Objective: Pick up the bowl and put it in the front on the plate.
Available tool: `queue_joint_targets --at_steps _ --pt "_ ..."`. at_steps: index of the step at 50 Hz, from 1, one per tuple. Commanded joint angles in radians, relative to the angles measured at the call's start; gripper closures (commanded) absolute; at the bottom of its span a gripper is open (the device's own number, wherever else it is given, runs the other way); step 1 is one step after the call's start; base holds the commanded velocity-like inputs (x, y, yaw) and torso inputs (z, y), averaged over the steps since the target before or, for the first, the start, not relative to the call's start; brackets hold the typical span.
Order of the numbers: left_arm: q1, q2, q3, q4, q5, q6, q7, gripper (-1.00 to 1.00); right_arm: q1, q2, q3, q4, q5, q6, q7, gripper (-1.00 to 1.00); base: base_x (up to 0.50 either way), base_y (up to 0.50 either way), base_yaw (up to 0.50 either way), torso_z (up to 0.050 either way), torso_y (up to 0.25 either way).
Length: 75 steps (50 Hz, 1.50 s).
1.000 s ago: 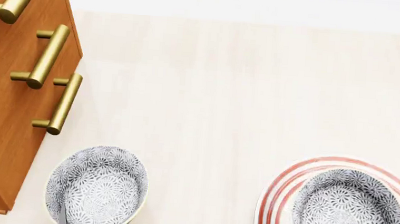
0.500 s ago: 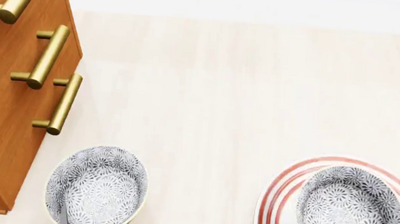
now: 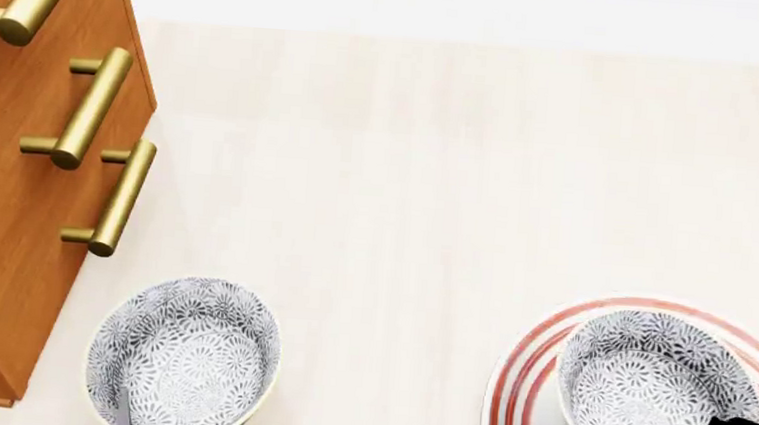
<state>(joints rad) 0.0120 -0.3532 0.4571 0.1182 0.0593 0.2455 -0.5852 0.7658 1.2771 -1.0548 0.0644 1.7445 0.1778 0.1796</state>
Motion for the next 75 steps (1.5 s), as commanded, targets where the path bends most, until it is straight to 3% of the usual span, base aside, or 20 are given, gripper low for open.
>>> queue_joint_targets --at_steps 1,15,23,29,30,37,42,47,50,56,69,75 --pt "0.001 0.014 -0.02 -0.007 0.007 0.024 0.017 -1.0 0.02 0.038 0.042 -0.04 0.001 0.009 0.012 -1.0 0.0 0.0 0.0 0.0 0.0" --pt "-0.001 0.011 -0.026 0.002 -0.001 0.016 0.009 -1.0 0.06 0.141 0.105 -0.114 0.056 -0.031 0.059 -1.0 0.0 0.0 0.0 0.0 0.0" --pt "-0.003 0.009 -0.035 0.012 0.0 0.017 -0.003 -1.0 0.037 0.182 0.125 -0.199 0.077 -0.177 0.077 -1.0 0.0 0.0 0.0 0.0 0.0" --pt "-0.01 0.004 -0.06 0.03 -0.032 0.005 -0.008 -1.0 -0.027 0.172 0.108 -0.212 0.019 -0.403 0.221 -1.0 0.0 0.0 0.0 0.0 0.0" --pt "-0.014 0.002 -0.072 0.037 -0.04 -0.001 -0.013 -1.0 -0.052 0.157 0.098 -0.198 -0.039 -0.49 0.304 -1.0 0.0 0.0 0.0 0.0 0.0" --pt "-0.043 -0.008 -0.134 0.055 -0.091 -0.039 -0.035 -1.0 -0.219 0.064 0.062 -0.102 -0.086 -0.879 0.438 -1.0 0.0 0.0 0.0 0.0 0.0" --pt "-0.065 -0.016 -0.192 0.064 -0.126 -0.064 -0.064 -1.0 -0.33 -0.023 0.057 -0.042 -0.316 -1.181 0.756 -1.0 0.0 0.0 0.0 0.0 0.0" --pt "-0.075 -0.022 -0.266 0.074 -0.159 -0.078 -0.111 -1.0 -0.399 -0.099 0.105 0.01 -0.593 -1.222 1.033 -1.0 0.0 0.0 0.0 0.0 0.0" --pt "-0.039 -0.025 -0.322 0.064 -0.127 0.012 -0.168 -1.0 -0.407 -0.16 0.144 0.035 -0.762 -1.196 1.085 -1.0 0.0 0.0 0.0 0.0 0.0" --pt "0.013 -0.055 -0.404 0.078 -0.111 0.038 -0.223 -1.0 -0.37 -0.274 0.128 0.099 -0.826 -1.128 1.064 -1.0 0.0 0.0 0.0 0.0 0.0" --pt "0.058 -0.076 -0.474 0.173 -0.099 0.048 -0.267 -1.0 -0.319 -0.262 0.177 0.054 -0.956 -1.074 1.171 -1.0 0.0 0.0 0.0 0.0 0.0" --pt "0.064 -0.093 -0.534 0.248 -0.097 0.031 -0.298 -1.0 -0.288 -0.192 0.256 -0.065 -1.225 -1.03 1.317 -1.0 0.0 0.0 0.0 0.0 0.0"
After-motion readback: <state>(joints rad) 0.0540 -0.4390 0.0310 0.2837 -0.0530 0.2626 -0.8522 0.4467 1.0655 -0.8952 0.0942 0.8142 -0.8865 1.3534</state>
